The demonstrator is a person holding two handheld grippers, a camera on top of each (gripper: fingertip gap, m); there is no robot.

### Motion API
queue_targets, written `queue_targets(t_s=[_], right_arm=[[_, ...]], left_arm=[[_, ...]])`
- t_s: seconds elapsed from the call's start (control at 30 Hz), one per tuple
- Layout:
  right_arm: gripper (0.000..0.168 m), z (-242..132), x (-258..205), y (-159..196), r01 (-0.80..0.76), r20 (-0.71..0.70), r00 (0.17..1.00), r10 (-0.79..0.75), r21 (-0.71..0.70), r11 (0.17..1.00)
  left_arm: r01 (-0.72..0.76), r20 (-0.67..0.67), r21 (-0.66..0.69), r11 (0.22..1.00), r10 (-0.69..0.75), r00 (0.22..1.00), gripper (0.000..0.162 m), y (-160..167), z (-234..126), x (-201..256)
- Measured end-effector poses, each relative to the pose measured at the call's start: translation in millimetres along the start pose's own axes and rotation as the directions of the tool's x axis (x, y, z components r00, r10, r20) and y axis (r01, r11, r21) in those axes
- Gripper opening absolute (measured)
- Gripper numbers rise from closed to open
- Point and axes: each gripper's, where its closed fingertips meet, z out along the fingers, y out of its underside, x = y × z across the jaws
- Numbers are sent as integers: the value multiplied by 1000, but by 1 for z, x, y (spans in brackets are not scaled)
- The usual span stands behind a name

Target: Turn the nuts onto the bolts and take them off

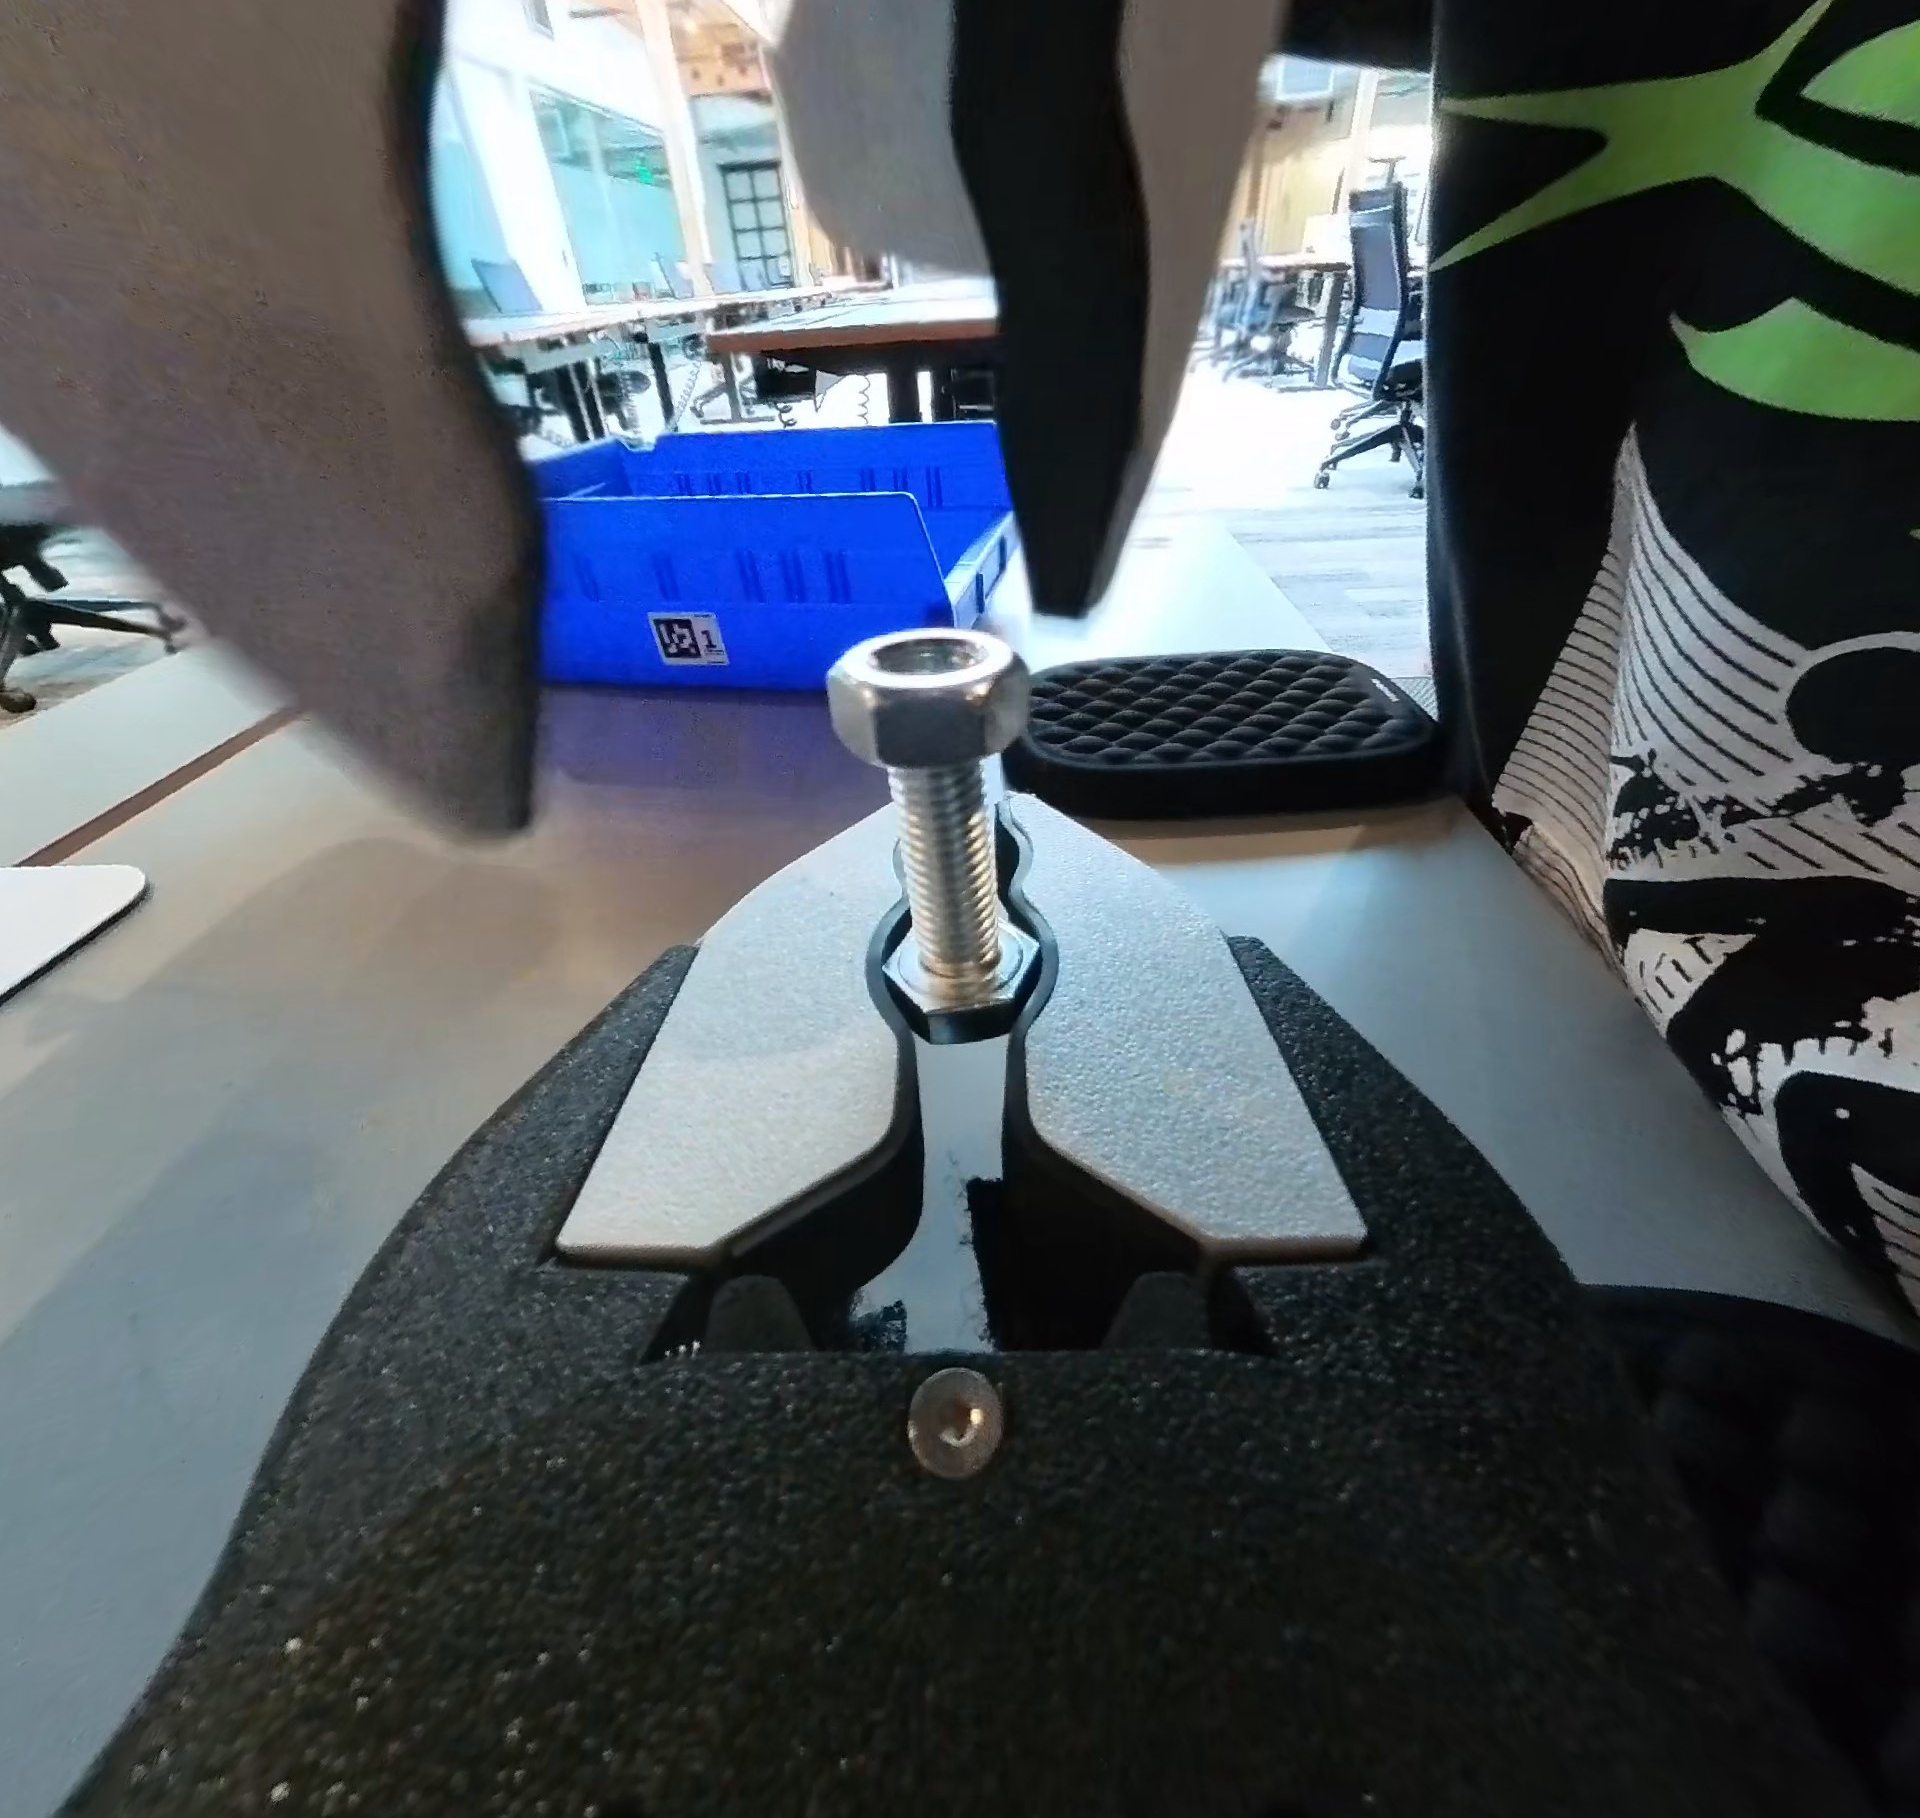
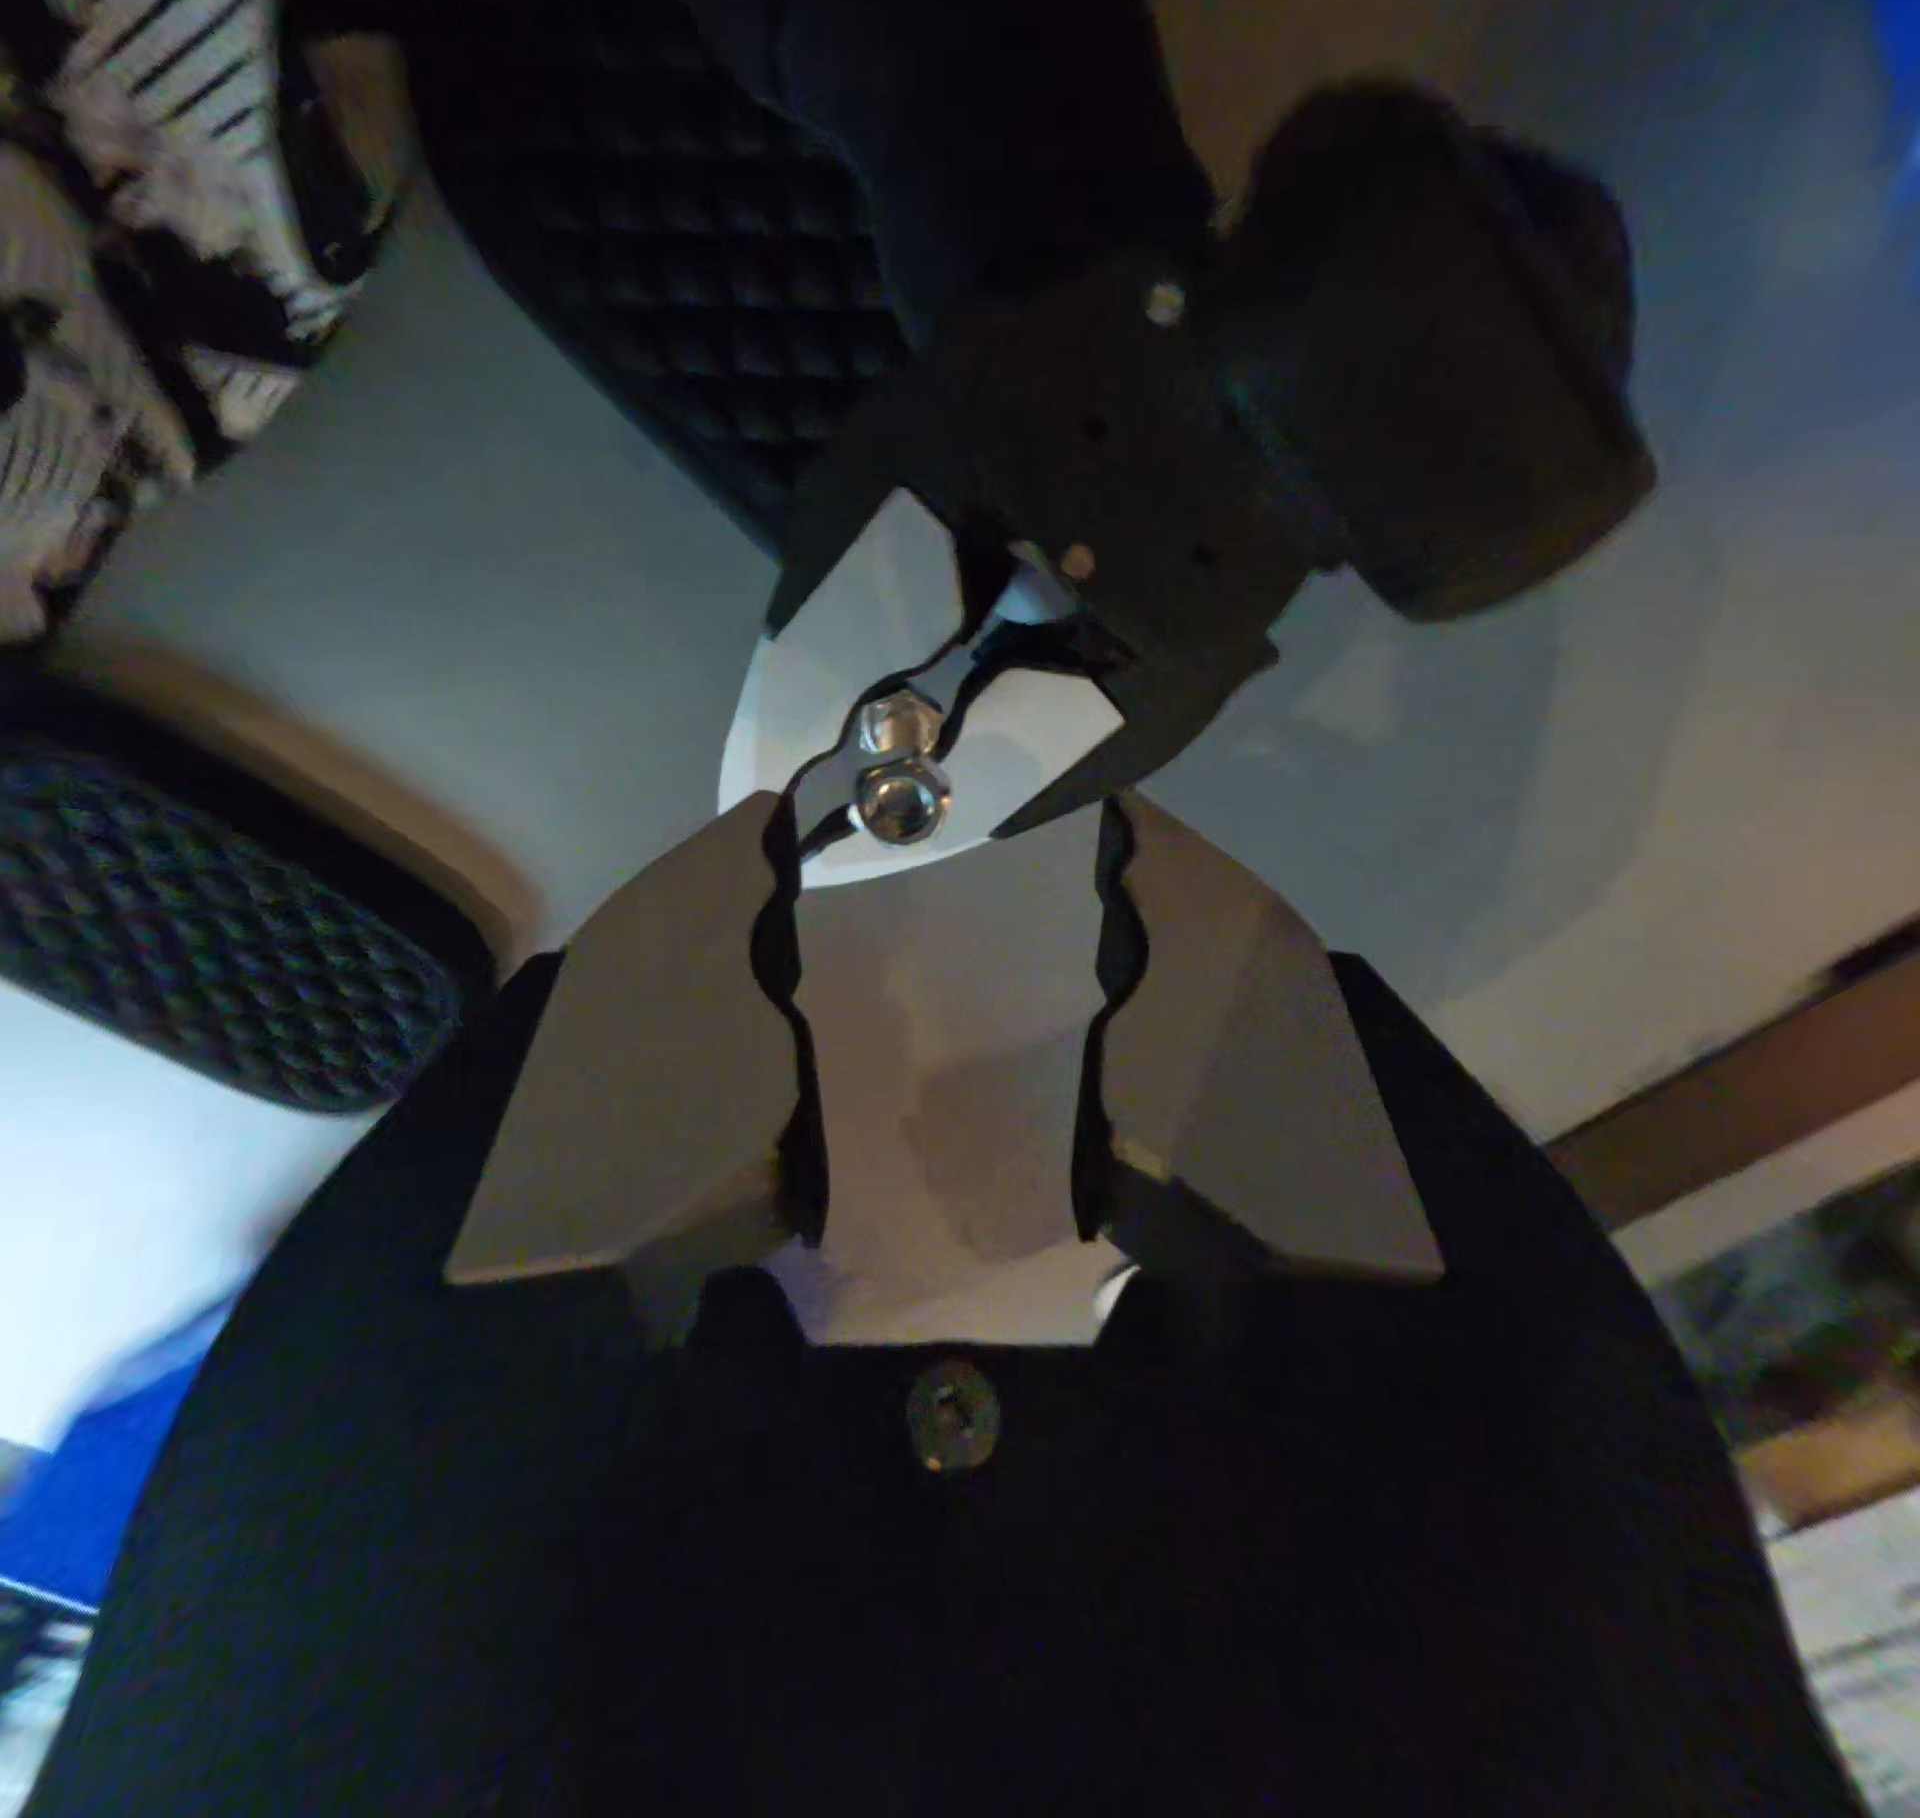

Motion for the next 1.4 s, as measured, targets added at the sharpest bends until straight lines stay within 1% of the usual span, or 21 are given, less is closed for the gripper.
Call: queue_targets(t_s=[0.03, 0.1, 0.17, 0.23, 0.33, 0.43, 0.53, 0.63, 0.7, 0.73, 0.77, 0.83, 0.87, 0.93, 0.97, 1.03, 1.1, 1.17, 1.23, 1.3, 1.4], right_arm=[[54, -4, -4, -2, 124, 15, 992, -124, 28, 992], [51, -9, -3, -4, 354, -28, 935, -353, 44, 934], [43, -9, -8, -5, 506, -23, 862, -506, 56, 861], [40, -6, -10, -6, 571, 0, 820, -572, 57, 819], [36, 1, -8, -1, 598, 47, 800, -598, 23, 802], [18, 8, -11, 0, 604, 68, 794, -604, 28, 797], [17, 8, -11, 0, 516, 73, 853, -517, 31, 856], [17, 8, -11, 2, 345, 68, 936, -345, 12, 939], [17, 8, -10, 2, 185, 61, 981, -184, -7, 983], [17, 8, -10, 3, 64, 60, 996, -63, -16, 998], [17, 8, -10, 2, -73, 64, 995, 74, -23, 997], [17, 9, -13, 4, -303, 80, 949, 305, -37, 952], [17, 9, -14, 5, -363, 85, 927, 365, -41, 931], [17, 9, -14, 4, -377, 84, 922, 378, -31, 926], [19, 9, -12, 2, -359, 80, 930, 359, -19, 933], [38, 6, -8, 1, -255, 54, 966, 254, 6, 967], [55, 0, -2, -1, -19, -4, 1000, 19, 35, 999], [55, -7, -5, -1, 270, -32, 963, -269, 40, 962], [50, -9, -5, -1, 461, -61, 886, -459, 26, 887], [45, -8, -9, -2, 540, -36, 842, -538, 31, 841], [40, -5, -10, -5, 582, 5, 813, -582, 41, 812]], left_arm=[[1, -3, 1, 1000, -1, 1000, 11, 0, 0, 0], [4, -7, 4, 1000, -4, 1000, 11, -1, 0, 0], [6, -10, 6, 1000, -6, 1000, 11, -1, 0, 0], [5, -12, 6, 1000, -5, 1000, 11, -1, 0, 0], [3, -14, 2, 1000, -3, 1000, 11, 0, 0, 1], [3, -12, 3, 1000, -3, 1000, 11, 0, 0, 0], [-3, -1, 0, 1000, 3, 1000, 11, 0, 0, -1], [-5, 11, 1, 1000, 5, 1000, 11, 0, 0, -2], [-6, 18, -3, 1000, 6, 1000, 11, 0, 0, -3], [-5, 19, -4, 1000, 5, 1000, 11, 1, 0, -3], [-6, 20, -4, 1000, 7, 1000, 11, 1, 0, -3], [-10, 21, -12, 1000, 10, 1000, 11, 2, 1, -3], [-11, 19, -19, 1000, 12, 1000, 11, 2, 2, -2], [-13, 15, -22, 1000, 13, 1000, 11, 3, 2, -2], [-12, 14, -15, 1000, 12, 1000, 11, 2, 2, -2], [-11, 12, -7, 1000, 11, 1000, 11, 1, 1, -2], [-11, 6, -7, 1000, 11, 1000, 11, 1, 1, -1], [-9, 2, -5, 1000, 9, 1000, 11, 0, 1, -1], [-7, -1, 1, 1000, 7, 1000, 11, 0, 0, -1], [-6, -4, 3, 1000, 6, 1000, 11, -1, 0, -1], [-4, -6, 4, 1000, 4, 1000, 11, -1, 0, -1]])
